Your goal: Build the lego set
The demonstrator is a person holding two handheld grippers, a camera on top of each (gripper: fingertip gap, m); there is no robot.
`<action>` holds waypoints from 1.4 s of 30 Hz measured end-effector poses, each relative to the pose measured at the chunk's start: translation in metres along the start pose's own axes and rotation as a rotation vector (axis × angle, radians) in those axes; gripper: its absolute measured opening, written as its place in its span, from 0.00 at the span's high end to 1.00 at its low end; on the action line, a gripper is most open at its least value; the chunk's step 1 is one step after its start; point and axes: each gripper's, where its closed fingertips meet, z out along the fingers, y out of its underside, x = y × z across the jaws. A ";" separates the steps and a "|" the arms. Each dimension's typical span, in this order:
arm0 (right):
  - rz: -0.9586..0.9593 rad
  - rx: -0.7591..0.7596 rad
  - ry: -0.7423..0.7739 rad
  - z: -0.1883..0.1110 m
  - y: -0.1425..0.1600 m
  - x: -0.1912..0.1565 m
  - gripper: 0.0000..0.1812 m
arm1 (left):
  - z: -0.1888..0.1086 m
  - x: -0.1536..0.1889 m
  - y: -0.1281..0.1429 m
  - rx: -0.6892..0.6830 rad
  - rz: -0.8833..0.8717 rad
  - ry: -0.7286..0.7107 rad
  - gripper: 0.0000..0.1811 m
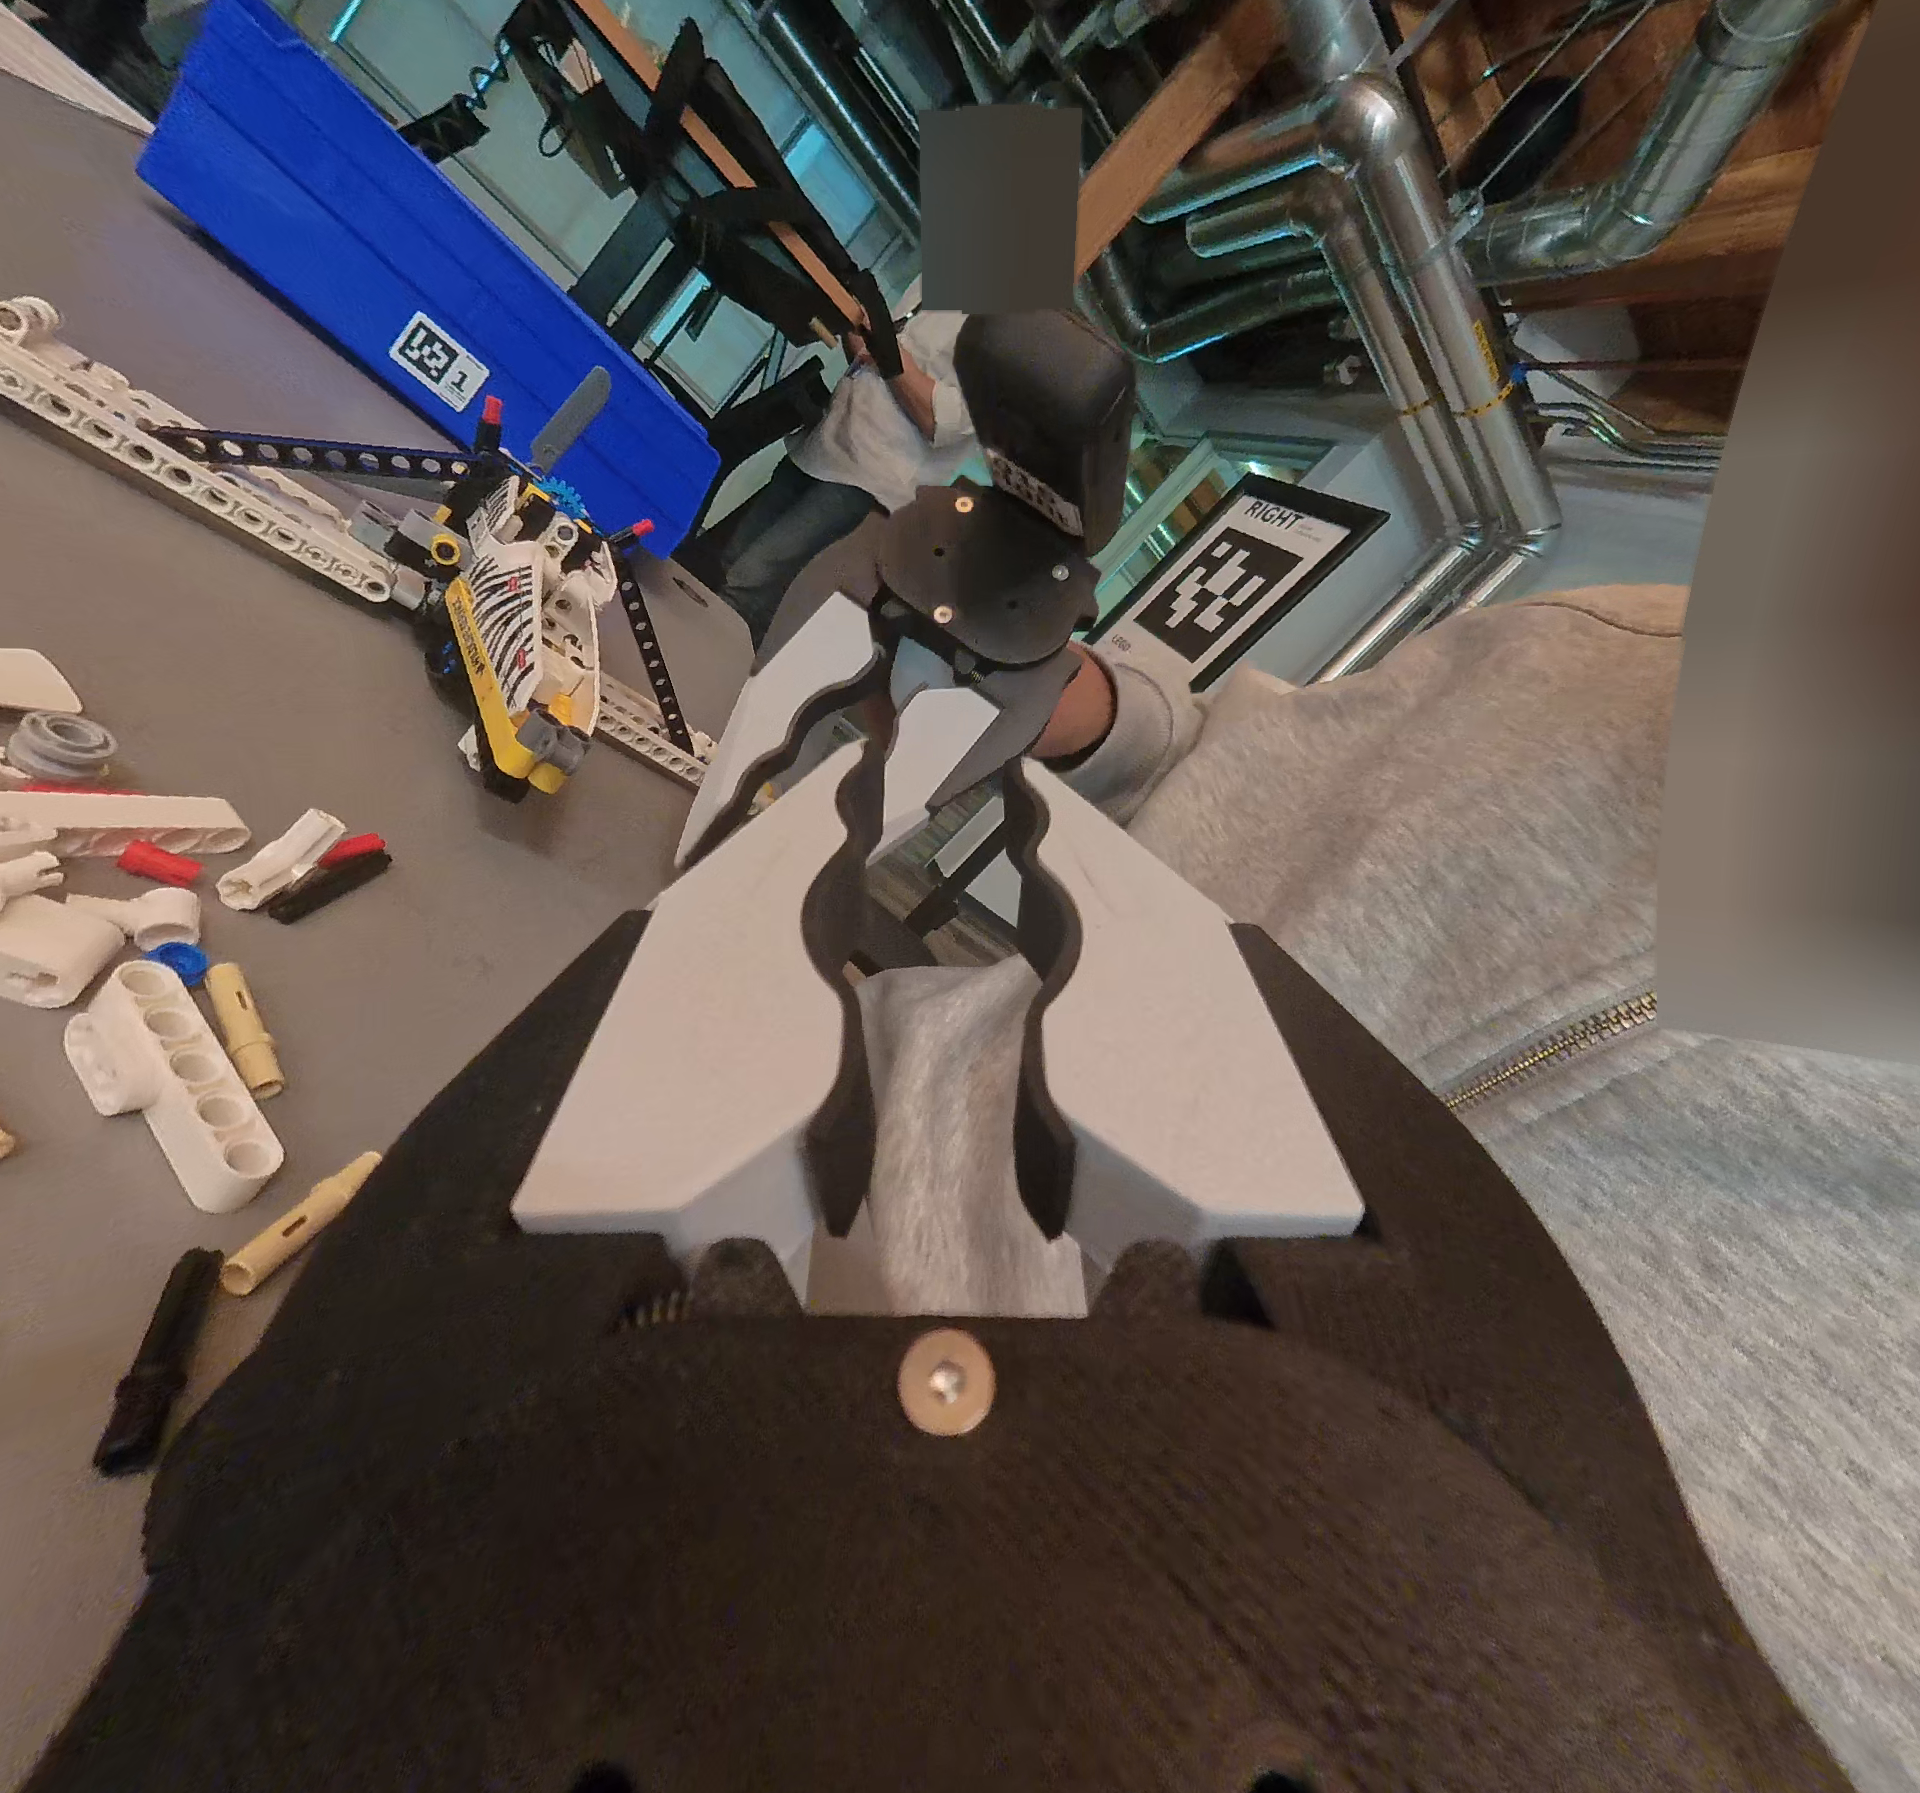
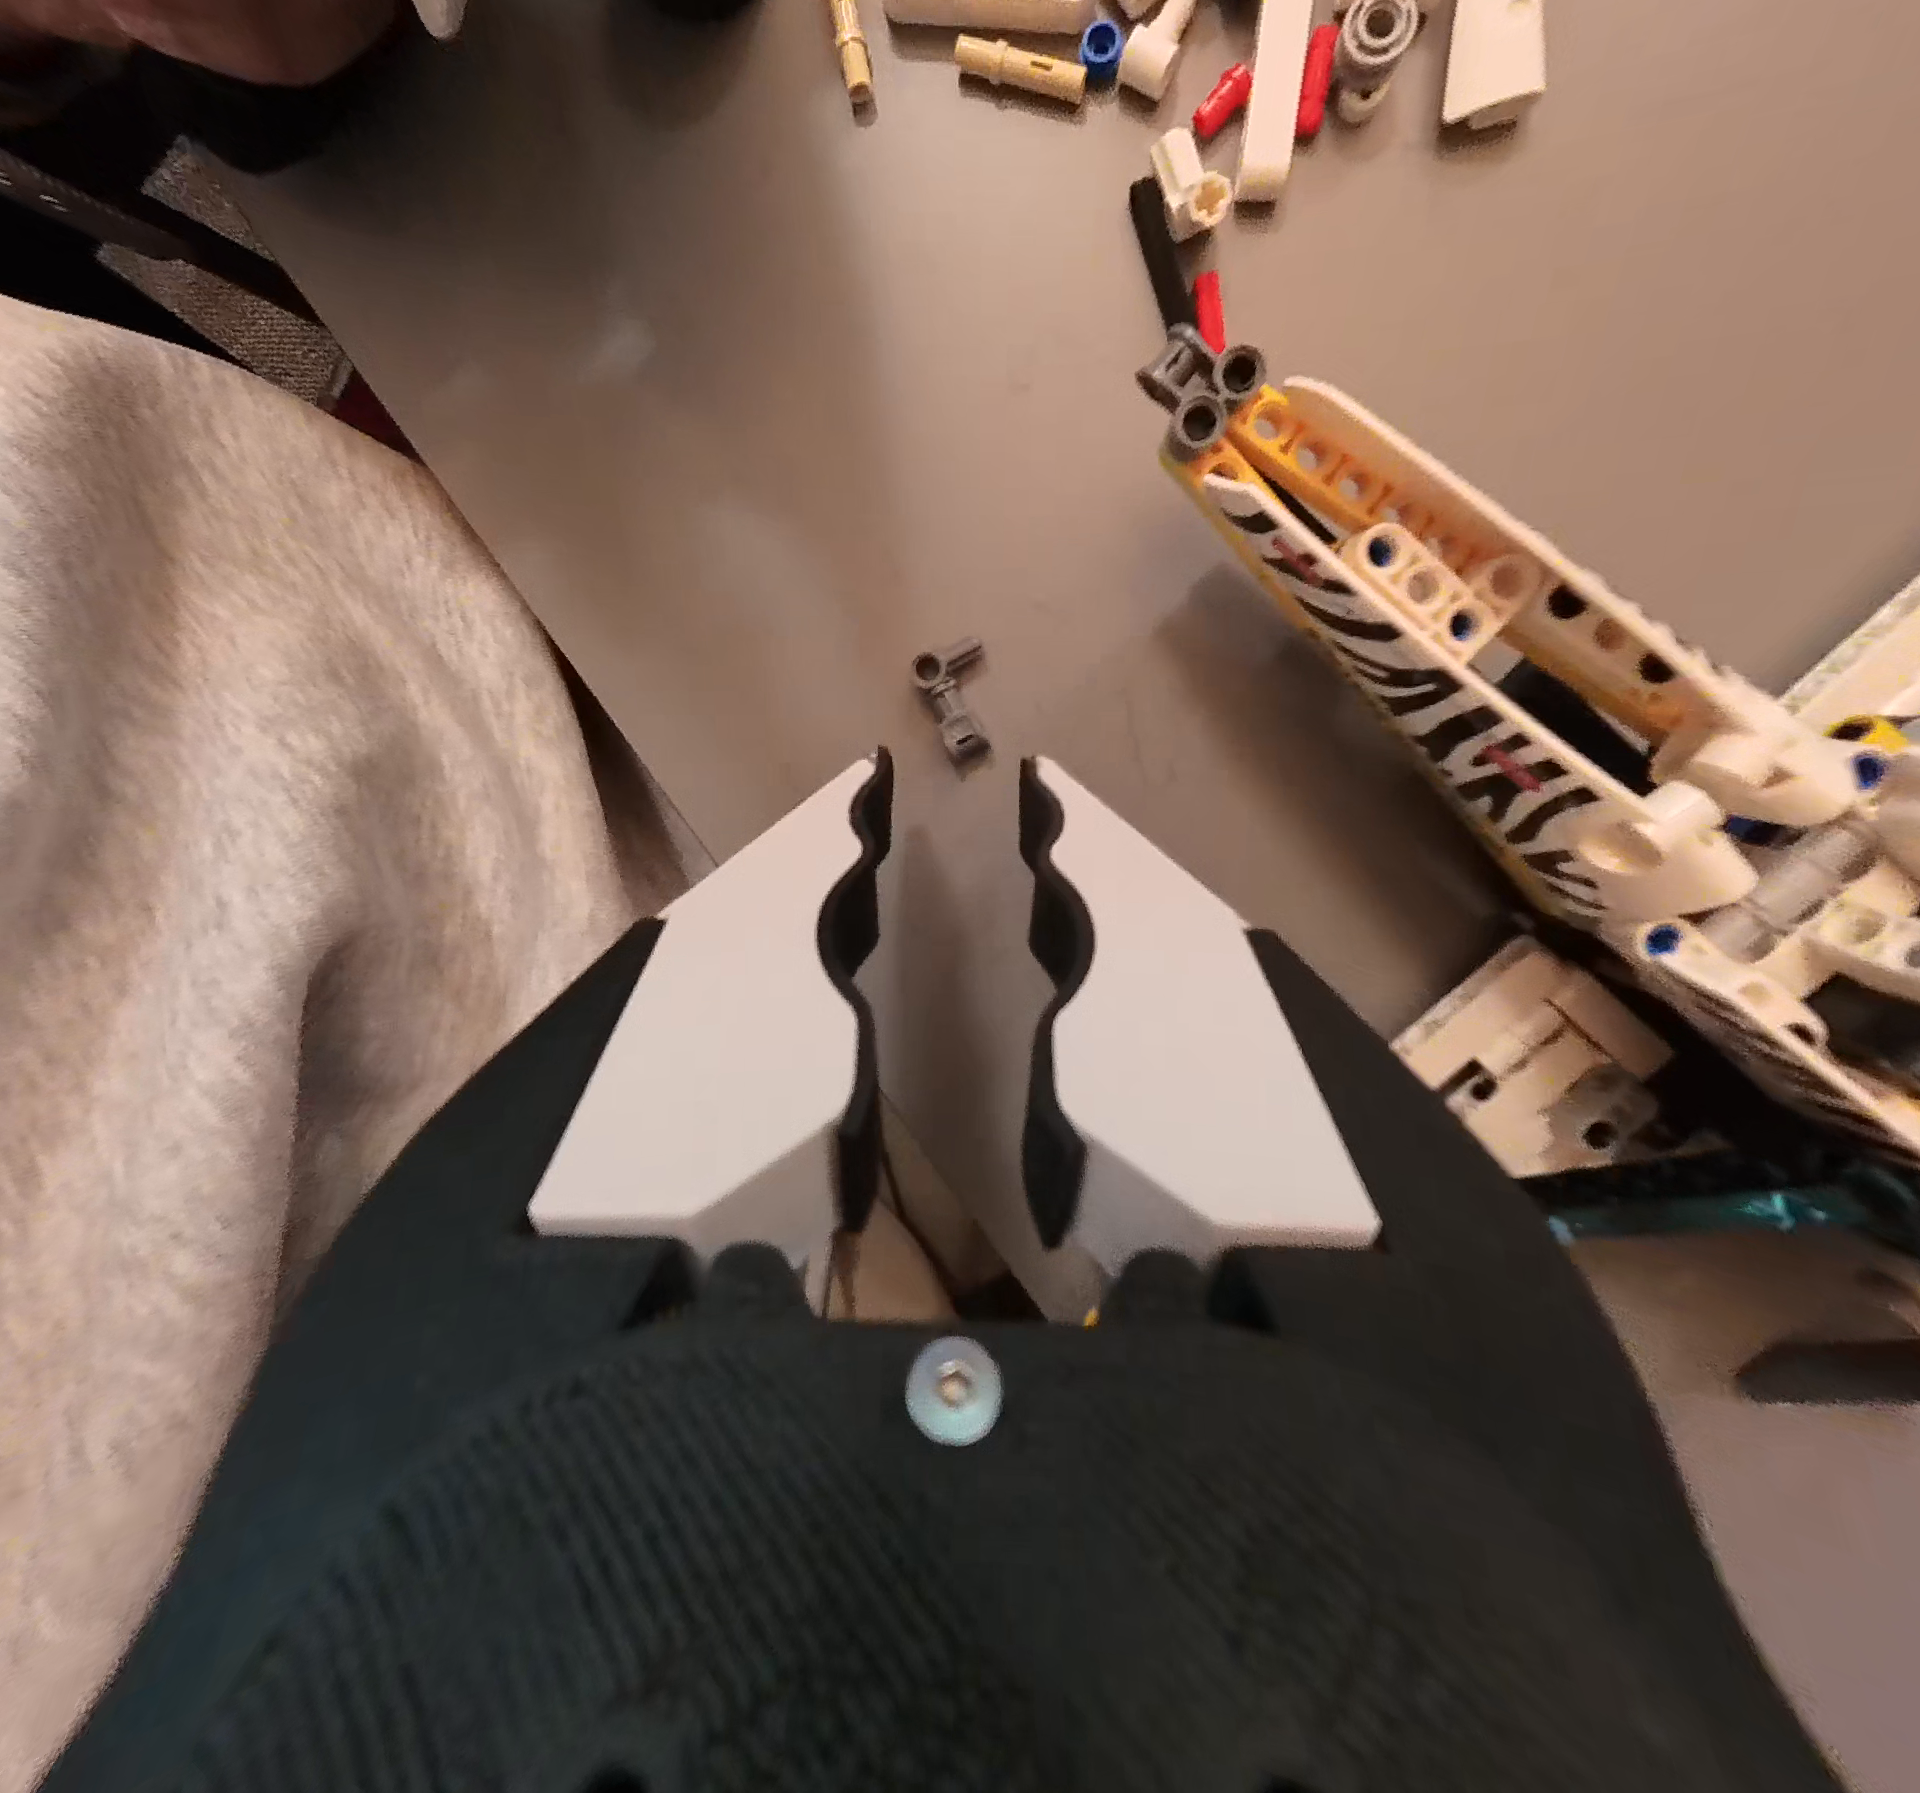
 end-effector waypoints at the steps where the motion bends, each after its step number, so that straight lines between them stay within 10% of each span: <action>1: 0.004 0.002 -0.004 0.002 0.001 -0.001 0.87 | 0.000 0.000 0.000 0.001 0.000 0.000 0.89; 42: -0.086 0.079 0.034 0.014 -0.004 0.001 0.95 | 0.000 -0.001 0.000 0.005 -0.007 -0.001 0.89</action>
